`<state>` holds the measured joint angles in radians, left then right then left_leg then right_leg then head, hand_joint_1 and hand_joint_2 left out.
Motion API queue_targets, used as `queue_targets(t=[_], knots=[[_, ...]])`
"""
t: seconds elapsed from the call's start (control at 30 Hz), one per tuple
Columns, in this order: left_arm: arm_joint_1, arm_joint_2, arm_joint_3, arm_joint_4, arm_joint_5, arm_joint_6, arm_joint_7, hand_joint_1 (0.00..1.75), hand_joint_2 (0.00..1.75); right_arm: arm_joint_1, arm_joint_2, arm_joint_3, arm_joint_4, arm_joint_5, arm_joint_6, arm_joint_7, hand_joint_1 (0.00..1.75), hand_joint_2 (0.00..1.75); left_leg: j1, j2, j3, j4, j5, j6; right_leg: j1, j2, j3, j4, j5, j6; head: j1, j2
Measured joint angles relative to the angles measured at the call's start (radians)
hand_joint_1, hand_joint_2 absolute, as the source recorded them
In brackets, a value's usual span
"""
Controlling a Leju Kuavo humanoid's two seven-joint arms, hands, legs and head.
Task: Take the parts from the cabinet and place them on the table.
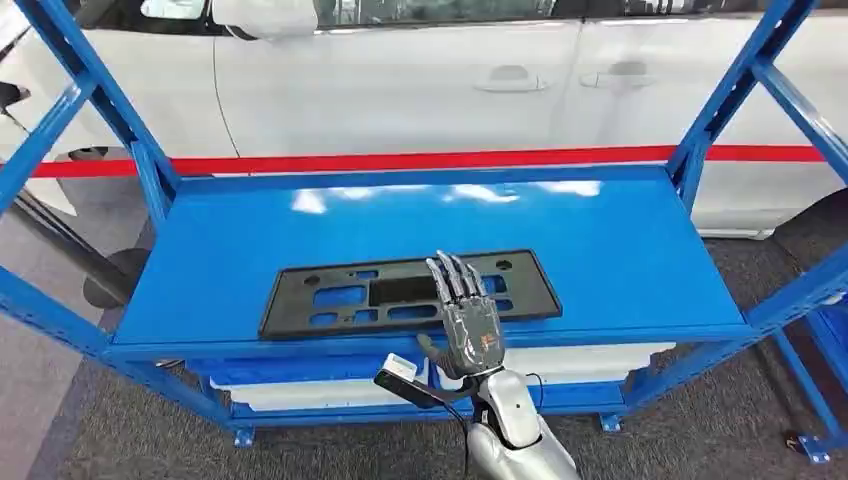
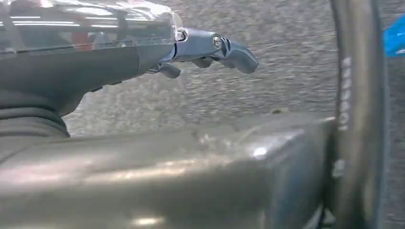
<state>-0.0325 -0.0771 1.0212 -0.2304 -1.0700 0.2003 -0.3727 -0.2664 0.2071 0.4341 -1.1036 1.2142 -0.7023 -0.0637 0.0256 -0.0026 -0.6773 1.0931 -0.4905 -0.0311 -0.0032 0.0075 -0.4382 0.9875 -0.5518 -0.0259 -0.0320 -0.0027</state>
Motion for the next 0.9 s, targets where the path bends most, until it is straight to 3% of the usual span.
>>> queue_targets(t=[0.03, 0.07, 0.1, 0.17, 0.23, 0.3, 0.33, 0.37, 0.4, 0.43, 0.47, 0.5, 0.53, 0.57, 0.63, 0.67, 0.7, 0.73, 0.77, 0.83, 0.87, 0.9], knots=[[0.006, 0.000, 0.001, 0.000, -0.002, 0.002, 0.001, 0.00, 0.00, 0.001, -0.001, 0.000, 0.004, -0.002, 0.000, 0.000, 0.00, 1.75, -0.006, 0.000, -0.022, -0.055, 0.147, 0.012, 0.005, 0.005, 0.010, 0.021, -0.023, 0.009, 0.001, 0.000], [0.003, 0.000, 0.001, 0.000, -0.003, 0.000, 0.006, 0.00, 0.00, 0.005, 0.000, 0.000, 0.005, -0.002, 0.000, 0.000, 0.00, 1.75, -0.007, 0.002, -0.008, -0.034, 0.109, 0.024, 0.002, 0.008, 0.004, 0.018, -0.032, 0.015, 0.000, 0.000], [0.002, 0.000, 0.001, 0.000, -0.005, 0.000, 0.003, 0.00, 0.00, 0.004, 0.000, 0.000, 0.005, -0.003, 0.000, 0.001, 0.00, 1.75, -0.012, -0.004, -0.016, -0.031, 0.122, 0.031, 0.002, 0.008, 0.007, 0.022, -0.040, 0.023, 0.002, 0.000], [-0.005, 0.000, 0.001, -0.001, -0.008, -0.001, 0.005, 0.00, 0.00, -0.006, 0.002, 0.000, 0.001, -0.003, 0.000, 0.000, 0.00, 1.75, -0.015, -0.005, -0.013, -0.033, 0.112, 0.044, -0.004, 0.007, 0.009, 0.019, -0.041, 0.032, -0.002, 0.000], [-0.011, 0.000, 0.001, -0.001, -0.020, -0.003, 0.008, 0.00, 0.00, -0.009, 0.003, 0.000, 0.000, -0.004, 0.000, 0.000, 0.00, 1.75, -0.009, -0.005, 0.006, -0.052, 0.101, 0.057, -0.006, 0.002, -0.002, 0.058, -0.072, 0.041, 0.000, 0.000], [-0.012, 0.001, 0.001, -0.001, -0.030, -0.005, 0.018, 0.00, 0.00, -0.013, 0.003, 0.000, 0.001, 0.005, 0.002, 0.011, 0.00, 1.75, -0.009, -0.005, 0.018, -0.057, 0.094, 0.061, -0.010, 0.001, -0.095, 0.202, -0.135, 0.049, 0.000, 0.000], [-0.013, 0.001, 0.001, -0.001, -0.033, -0.007, 0.024, 0.00, 0.00, -0.014, 0.003, 0.000, 0.005, 0.008, 0.005, 0.018, 0.00, 1.75, -0.009, -0.005, 0.020, -0.057, 0.089, 0.061, -0.010, 0.000, -0.149, 0.276, -0.148, 0.052, 0.000, 0.000], [-0.014, 0.002, 0.001, -0.001, -0.035, -0.009, 0.027, 0.00, 0.00, -0.015, 0.002, 0.000, 0.010, 0.012, 0.008, 0.023, 0.00, 1.75, -0.009, -0.005, 0.024, -0.057, 0.085, 0.061, -0.011, -0.001, -0.186, 0.315, -0.140, 0.054, 0.000, 0.000], [-0.014, 0.002, 0.001, -0.001, -0.038, -0.011, 0.028, 0.00, 0.00, -0.015, 0.002, 0.000, 0.014, 0.015, 0.010, 0.026, 0.00, 1.75, -0.009, -0.005, 0.029, -0.057, 0.081, 0.060, -0.011, -0.002, -0.203, 0.311, -0.105, 0.054, 0.000, 0.000], [-0.014, 0.002, 0.001, -0.001, -0.039, -0.013, 0.029, 0.00, 0.00, -0.017, 0.002, 0.000, 0.016, 0.016, 0.011, 0.028, 0.00, 1.75, -0.009, -0.006, 0.036, -0.057, 0.076, 0.058, -0.011, -0.002, -0.199, 0.267, -0.049, 0.051, 0.000, 0.000], [-0.013, 0.002, 0.001, -0.001, -0.039, -0.013, 0.029, 0.00, 0.00, -0.020, 0.002, 0.000, 0.018, 0.017, 0.013, 0.029, 0.00, 1.75, -0.009, -0.008, 0.046, -0.057, 0.072, 0.055, -0.009, -0.002, -0.174, 0.187, 0.018, 0.045, 0.000, 0.000], [-0.013, 0.002, 0.001, -0.001, -0.039, -0.013, 0.030, 0.00, 0.00, -0.023, 0.002, 0.000, 0.019, 0.018, 0.015, 0.031, 0.00, 1.75, -0.009, -0.009, 0.053, -0.057, 0.068, 0.053, -0.008, -0.002, -0.146, 0.107, 0.068, 0.037, 0.000, 0.000], [-0.014, 0.001, 0.001, -0.001, -0.039, -0.013, 0.030, 0.00, 0.00, -0.027, 0.002, 0.000, 0.021, 0.018, 0.016, 0.031, 0.00, 1.75, -0.010, -0.009, 0.056, -0.059, 0.067, 0.050, -0.002, -0.001, -0.127, 0.070, 0.062, 0.028, 0.000, 0.000], [-0.015, 0.001, 0.001, -0.001, -0.039, -0.014, 0.030, 0.00, 0.00, -0.031, 0.002, 0.000, 0.023, 0.018, 0.016, 0.031, 0.00, 1.75, -0.011, -0.011, 0.054, -0.059, 0.067, 0.043, 0.004, -0.002, -0.126, 0.058, 0.067, 0.025, 0.000, 0.000], [-0.015, 0.001, 0.001, -0.001, -0.039, -0.014, 0.030, 0.00, 0.00, -0.037, 0.002, 0.001, 0.024, 0.018, 0.016, 0.032, 0.00, 1.75, -0.009, -0.011, 0.054, -0.060, 0.068, 0.030, 0.008, -0.002, -0.120, 0.036, 0.050, 0.012, 0.000, 0.000], [-0.014, 0.001, 0.001, -0.001, -0.039, -0.014, 0.031, 0.00, 0.00, -0.038, 0.003, 0.001, 0.024, 0.018, 0.016, 0.032, 0.00, 1.75, -0.010, -0.009, 0.056, -0.067, 0.071, 0.022, 0.007, -0.001, -0.119, 0.031, 0.055, 0.007, 0.000, 0.000], [-0.015, 0.002, 0.001, -0.001, -0.039, -0.014, 0.031, 0.00, 0.00, -0.038, 0.003, 0.001, 0.025, 0.018, 0.016, 0.032, 0.00, 1.75, -0.009, -0.006, 0.053, -0.062, 0.065, 0.017, -0.006, -0.003, -0.110, 0.015, 0.065, 0.000, -0.001, 0.000], [-0.015, 0.002, 0.001, -0.001, -0.039, -0.014, 0.031, 0.00, 0.00, -0.040, 0.003, 0.002, 0.025, 0.019, 0.016, 0.032, 1.75, 1.75, -0.009, -0.004, 0.048, -0.037, 0.042, 0.015, -0.004, -0.004, -0.107, 0.009, 0.068, -0.005, 0.000, 0.000], [-0.016, 0.002, 0.001, -0.001, -0.039, -0.014, 0.031, 0.00, 0.00, -0.041, 0.003, 0.002, 0.026, 0.019, 0.016, 0.032, 1.75, 1.75, -0.008, -0.004, 0.030, 0.011, 0.009, 0.014, -0.004, -0.005, -0.106, 0.009, 0.068, -0.008, -0.001, 0.000], [-0.014, 0.003, 0.001, -0.001, -0.040, -0.014, 0.031, 0.00, 0.00, -0.042, 0.003, 0.003, 0.032, 0.028, 0.036, 0.042, 1.75, 1.75, -0.007, -0.003, -0.042, 0.181, -0.072, 0.008, 0.000, -0.009, -0.105, 0.010, 0.067, -0.011, 0.000, 0.000], [-0.013, 0.003, 0.001, -0.001, -0.041, -0.014, 0.031, 0.00, 0.00, -0.043, 0.003, 0.004, 0.034, 0.036, 0.051, 0.054, 1.75, 1.75, -0.007, -0.003, -0.064, 0.231, -0.084, 0.006, 0.001, -0.009, -0.105, 0.011, 0.066, -0.011, 0.000, 0.000], [-0.012, 0.003, 0.001, -0.001, -0.044, -0.014, 0.031, 0.00, 0.00, -0.046, 0.002, 0.011, 0.039, 0.046, 0.072, 0.071, 1.75, 1.75, -0.007, -0.003, -0.066, 0.238, -0.069, 0.005, 0.002, -0.009, -0.104, 0.012, 0.066, -0.011, 0.000, 0.000]])
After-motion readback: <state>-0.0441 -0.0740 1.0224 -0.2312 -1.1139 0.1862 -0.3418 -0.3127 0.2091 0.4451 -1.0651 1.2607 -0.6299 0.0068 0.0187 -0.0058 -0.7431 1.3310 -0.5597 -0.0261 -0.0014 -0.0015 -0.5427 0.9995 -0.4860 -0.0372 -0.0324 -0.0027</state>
